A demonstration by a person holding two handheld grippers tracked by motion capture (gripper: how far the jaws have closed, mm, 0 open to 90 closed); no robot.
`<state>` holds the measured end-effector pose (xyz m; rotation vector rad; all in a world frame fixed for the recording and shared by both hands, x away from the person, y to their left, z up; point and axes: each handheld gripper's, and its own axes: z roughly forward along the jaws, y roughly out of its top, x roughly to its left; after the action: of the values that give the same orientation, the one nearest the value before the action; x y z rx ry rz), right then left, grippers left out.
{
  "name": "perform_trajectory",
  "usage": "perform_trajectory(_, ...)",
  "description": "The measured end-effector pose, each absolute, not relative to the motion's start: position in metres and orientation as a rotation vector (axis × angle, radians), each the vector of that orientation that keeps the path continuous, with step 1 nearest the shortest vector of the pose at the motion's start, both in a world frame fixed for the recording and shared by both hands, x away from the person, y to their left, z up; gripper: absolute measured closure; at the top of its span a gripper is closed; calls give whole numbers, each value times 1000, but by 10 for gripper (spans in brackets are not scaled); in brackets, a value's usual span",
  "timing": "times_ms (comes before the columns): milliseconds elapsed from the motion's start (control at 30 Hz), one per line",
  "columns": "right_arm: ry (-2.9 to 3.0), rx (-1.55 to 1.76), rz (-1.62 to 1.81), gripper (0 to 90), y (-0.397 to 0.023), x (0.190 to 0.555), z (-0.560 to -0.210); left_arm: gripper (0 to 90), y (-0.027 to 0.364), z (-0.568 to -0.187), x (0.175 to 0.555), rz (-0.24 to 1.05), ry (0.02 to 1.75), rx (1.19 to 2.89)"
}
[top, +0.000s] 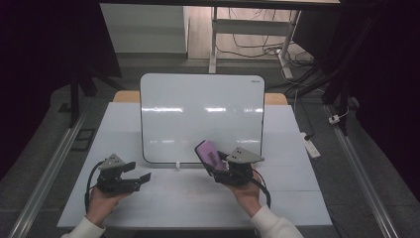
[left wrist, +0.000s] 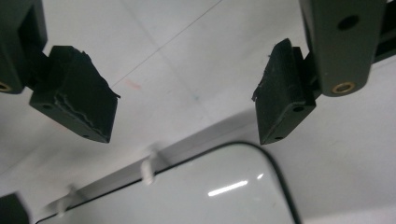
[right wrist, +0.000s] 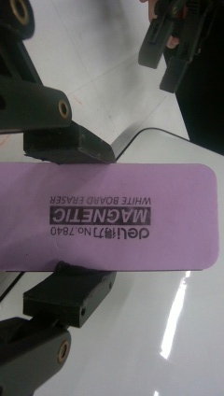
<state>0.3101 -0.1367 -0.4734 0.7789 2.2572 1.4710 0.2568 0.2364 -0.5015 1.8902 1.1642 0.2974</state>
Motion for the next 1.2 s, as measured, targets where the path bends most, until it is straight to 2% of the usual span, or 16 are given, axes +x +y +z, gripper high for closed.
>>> perform_trajectory(133, 2257, 781, 1485, 409, -131, 309, -476, 225, 229, -493, 260, 243, 1132, 1835)
perform_trajectory(667, 2241, 763, 1504, 409, -122, 303, -479, 226, 187, -463, 270, 246, 1011, 1832)
perform_trajectory(1200, 2220, 769, 1505, 409, -120, 301, -481, 230, 144, -457, 288, 181, 953, 1823)
